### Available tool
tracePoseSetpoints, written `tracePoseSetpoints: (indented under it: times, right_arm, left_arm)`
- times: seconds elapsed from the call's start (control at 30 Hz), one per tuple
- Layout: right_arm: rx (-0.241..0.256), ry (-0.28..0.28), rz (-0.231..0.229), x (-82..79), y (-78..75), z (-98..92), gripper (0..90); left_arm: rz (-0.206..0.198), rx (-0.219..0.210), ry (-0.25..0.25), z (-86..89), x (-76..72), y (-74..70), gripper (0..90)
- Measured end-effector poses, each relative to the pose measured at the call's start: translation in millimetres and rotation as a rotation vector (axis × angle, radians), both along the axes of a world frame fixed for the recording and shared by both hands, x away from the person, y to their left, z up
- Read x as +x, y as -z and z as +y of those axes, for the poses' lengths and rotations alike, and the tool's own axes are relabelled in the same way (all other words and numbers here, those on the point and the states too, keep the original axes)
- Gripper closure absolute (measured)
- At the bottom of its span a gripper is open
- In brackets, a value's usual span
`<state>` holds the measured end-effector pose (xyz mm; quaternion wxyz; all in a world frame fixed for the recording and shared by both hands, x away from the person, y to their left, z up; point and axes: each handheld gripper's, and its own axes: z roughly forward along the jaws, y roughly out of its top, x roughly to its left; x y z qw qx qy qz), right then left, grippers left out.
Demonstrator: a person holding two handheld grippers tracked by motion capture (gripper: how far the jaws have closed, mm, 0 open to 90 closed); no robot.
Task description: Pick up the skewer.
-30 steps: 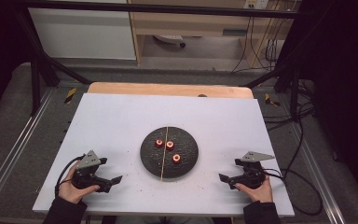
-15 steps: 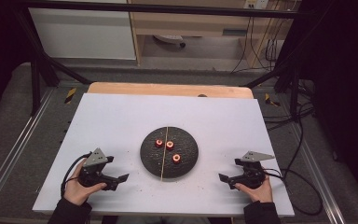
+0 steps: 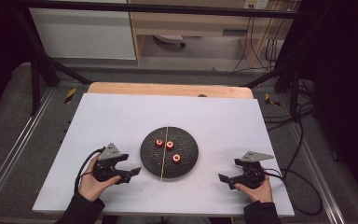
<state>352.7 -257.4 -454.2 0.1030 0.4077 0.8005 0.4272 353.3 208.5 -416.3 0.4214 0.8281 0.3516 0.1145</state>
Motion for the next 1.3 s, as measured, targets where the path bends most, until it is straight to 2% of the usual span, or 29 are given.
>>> tracePoseSetpoints:
  times: [0.07, 0.23, 0.33, 0.47, 0.57, 0.77, 1.1, 1.3]
  right_arm:
    - [0.002, 0.001, 0.001, -0.1, 0.0, 0.2, 1.4]
    - [-0.003, -0.002, 0.005, 0.0, 0.0, 0.0, 1.4]
    - [0.001, -0.001, 0.003, 0.0, 0.0, 0.2, 1.5]
    - [-0.001, 0.0, 0.003, 0.0, -0.1, -0.1, 1.5]
    - [0.001, -0.001, 0.003, 0.0, -0.1, 0.1, 1.6]
    - [0.003, 0.0, 0.005, 0.0, -0.2, 0.1, 1.5]
    - [0.001, 0.0, 0.007, 0.0, 0.2, 0.5, 1.6]
    - [0.002, -0.002, 0.007, 0.0, 0.3, 0.5, 1.6]
  left_arm:
    - [0.001, -0.011, -0.004, -5.2, 0.9, -1.1, 31.5]
    - [0.001, -0.015, 0.005, -17.9, 3.4, -4.2, 44.9]
    - [0.019, -0.026, 0.009, -24.8, 5.3, -4.7, 52.7]
    - [0.024, -0.01, 0.019, -35.2, 6.6, -3.8, 60.3]
    - [0.036, -0.023, 0.026, -42.0, 7.3, -2.8, 65.3]
    - [0.042, -0.021, 0.04, -57.0, 8.0, -1.9, 75.7]
    - [0.053, -0.006, 0.065, -82.4, 10.6, 3.7, 87.5]
    - [0.066, 0.012, 0.085, -94.6, 10.7, 8.5, 89.5]
